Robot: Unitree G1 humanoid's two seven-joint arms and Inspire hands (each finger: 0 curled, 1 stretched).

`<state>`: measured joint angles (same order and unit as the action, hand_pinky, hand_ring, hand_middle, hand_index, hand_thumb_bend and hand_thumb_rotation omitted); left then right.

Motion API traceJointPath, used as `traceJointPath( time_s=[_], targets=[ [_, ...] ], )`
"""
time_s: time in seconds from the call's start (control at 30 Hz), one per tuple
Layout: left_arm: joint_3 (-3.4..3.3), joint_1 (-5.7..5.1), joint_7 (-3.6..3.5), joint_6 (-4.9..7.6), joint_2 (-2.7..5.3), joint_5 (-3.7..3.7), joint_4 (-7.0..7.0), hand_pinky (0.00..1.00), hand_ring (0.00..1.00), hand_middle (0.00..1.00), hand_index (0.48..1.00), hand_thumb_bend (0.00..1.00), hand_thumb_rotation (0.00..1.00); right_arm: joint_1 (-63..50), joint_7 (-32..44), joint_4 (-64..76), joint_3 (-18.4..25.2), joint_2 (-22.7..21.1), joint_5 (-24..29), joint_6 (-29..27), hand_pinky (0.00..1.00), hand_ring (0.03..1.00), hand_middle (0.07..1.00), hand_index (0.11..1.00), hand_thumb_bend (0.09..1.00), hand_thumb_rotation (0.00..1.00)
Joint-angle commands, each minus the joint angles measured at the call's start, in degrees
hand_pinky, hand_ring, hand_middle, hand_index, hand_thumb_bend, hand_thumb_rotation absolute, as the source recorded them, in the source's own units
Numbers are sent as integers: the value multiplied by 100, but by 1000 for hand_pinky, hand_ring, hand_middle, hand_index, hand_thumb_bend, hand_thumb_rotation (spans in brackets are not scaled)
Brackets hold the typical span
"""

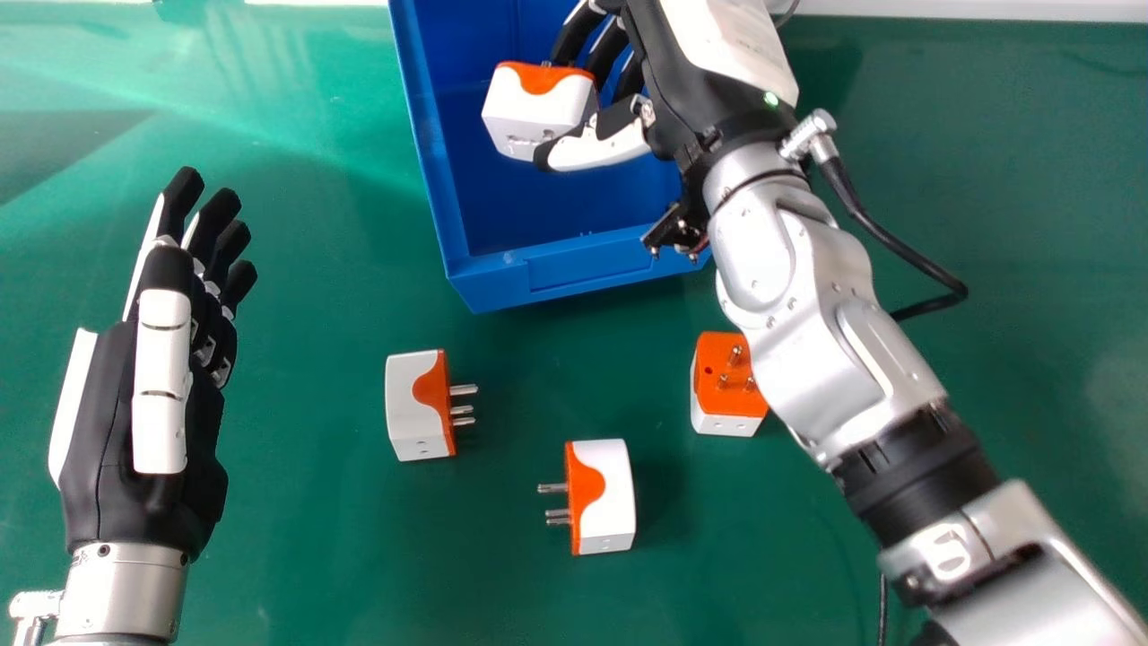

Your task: Pick all objects and put in blue box

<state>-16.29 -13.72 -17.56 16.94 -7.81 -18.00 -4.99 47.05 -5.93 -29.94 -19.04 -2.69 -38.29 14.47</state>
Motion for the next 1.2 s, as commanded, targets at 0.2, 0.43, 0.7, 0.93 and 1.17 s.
traceJointPath(
  time_s=[0.2,0.43,0.7,0.93,1.17],
  targets=[
    [-13,-63,20,83,-32,16,-122,967,957,953,958,601,951,724,-291,-772,-44,118,61,-58,290,411,499,548,492,0],
    [-14,-54,0,118,-44,13,-103,962,953,949,953,615,951,825,-422,-1257,-122,134,116,-268,292,416,501,554,490,0],
    [10,-76,102,54,-5,47,-189,957,950,946,947,616,954,926,-434,-1712,-242,127,101,-400,296,432,528,551,487,0],
    [34,-83,109,109,-10,37,-179,963,952,947,947,614,959,983,-527,-2100,-283,160,138,-524,292,441,551,535,486,0],
    [27,-77,125,88,3,13,-179,968,955,950,948,615,960,1011,-658,-2362,-375,162,101,-582,288,440,549,533,486,0]
  ],
)
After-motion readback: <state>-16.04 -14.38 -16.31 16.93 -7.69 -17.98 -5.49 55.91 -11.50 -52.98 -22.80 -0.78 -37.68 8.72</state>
